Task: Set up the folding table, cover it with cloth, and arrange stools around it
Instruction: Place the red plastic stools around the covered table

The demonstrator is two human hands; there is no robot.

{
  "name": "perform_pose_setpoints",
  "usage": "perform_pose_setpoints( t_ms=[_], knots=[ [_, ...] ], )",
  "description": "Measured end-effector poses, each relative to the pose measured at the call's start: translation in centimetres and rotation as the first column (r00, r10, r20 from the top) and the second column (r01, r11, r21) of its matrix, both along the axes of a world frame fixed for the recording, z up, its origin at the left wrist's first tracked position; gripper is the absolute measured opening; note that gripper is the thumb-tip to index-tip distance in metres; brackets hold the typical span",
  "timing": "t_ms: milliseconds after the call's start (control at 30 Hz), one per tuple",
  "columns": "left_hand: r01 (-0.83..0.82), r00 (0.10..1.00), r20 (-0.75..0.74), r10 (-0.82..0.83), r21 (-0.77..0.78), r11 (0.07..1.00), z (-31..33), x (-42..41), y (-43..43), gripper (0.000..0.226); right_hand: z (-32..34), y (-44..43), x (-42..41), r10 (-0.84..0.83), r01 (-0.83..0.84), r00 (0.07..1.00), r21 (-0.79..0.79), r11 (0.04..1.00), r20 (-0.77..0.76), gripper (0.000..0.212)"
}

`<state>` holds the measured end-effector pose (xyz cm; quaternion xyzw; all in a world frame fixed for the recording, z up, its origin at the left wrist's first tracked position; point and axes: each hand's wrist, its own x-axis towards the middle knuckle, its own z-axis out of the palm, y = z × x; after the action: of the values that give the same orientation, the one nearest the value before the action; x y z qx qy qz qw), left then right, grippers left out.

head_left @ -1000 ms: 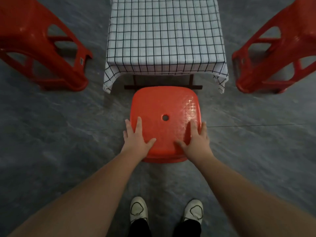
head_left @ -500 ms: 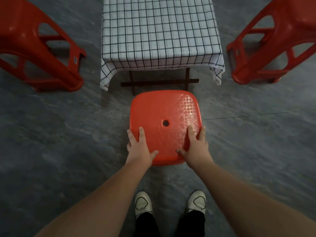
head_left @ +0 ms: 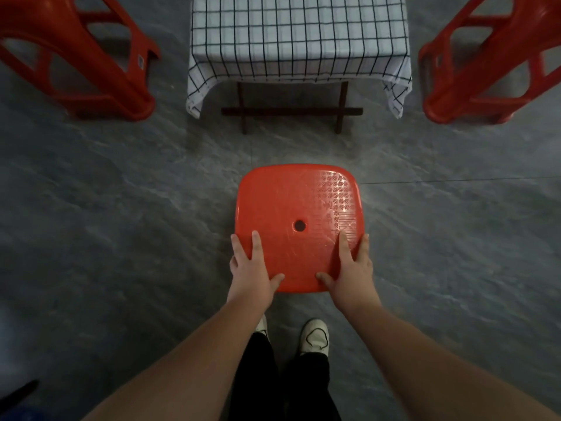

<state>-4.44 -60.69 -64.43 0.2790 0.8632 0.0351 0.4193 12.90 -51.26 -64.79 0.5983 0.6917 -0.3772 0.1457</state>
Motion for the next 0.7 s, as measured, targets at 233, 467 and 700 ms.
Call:
perform_pose_setpoints(
  t_ms=[233,467,700],
  knots=[
    [-0.016,1.000,0.000,0.016,-0.039,0.999,0.2,2.0,-2.7,0.111,0.4,-2.7,1.7,0.020,-0.020,1.000,-0.031,0.999,0.002,0.105],
    [0.024,1.000,0.001,-0.023,-0.042,0.999,0.2,3.7,-4.8,0.113,0.7,-5.0,3.5,-0.006,0.008,1.000,-0.060,0.998,0.023,0.106],
    [0.080,0.997,-0.010,-0.082,-0.081,0.993,0.9,4.2,-5.1,0.109,1.4,-5.6,3.8,0.047,-0.041,0.993,-0.056,0.998,0.104,0.102]
  ],
)
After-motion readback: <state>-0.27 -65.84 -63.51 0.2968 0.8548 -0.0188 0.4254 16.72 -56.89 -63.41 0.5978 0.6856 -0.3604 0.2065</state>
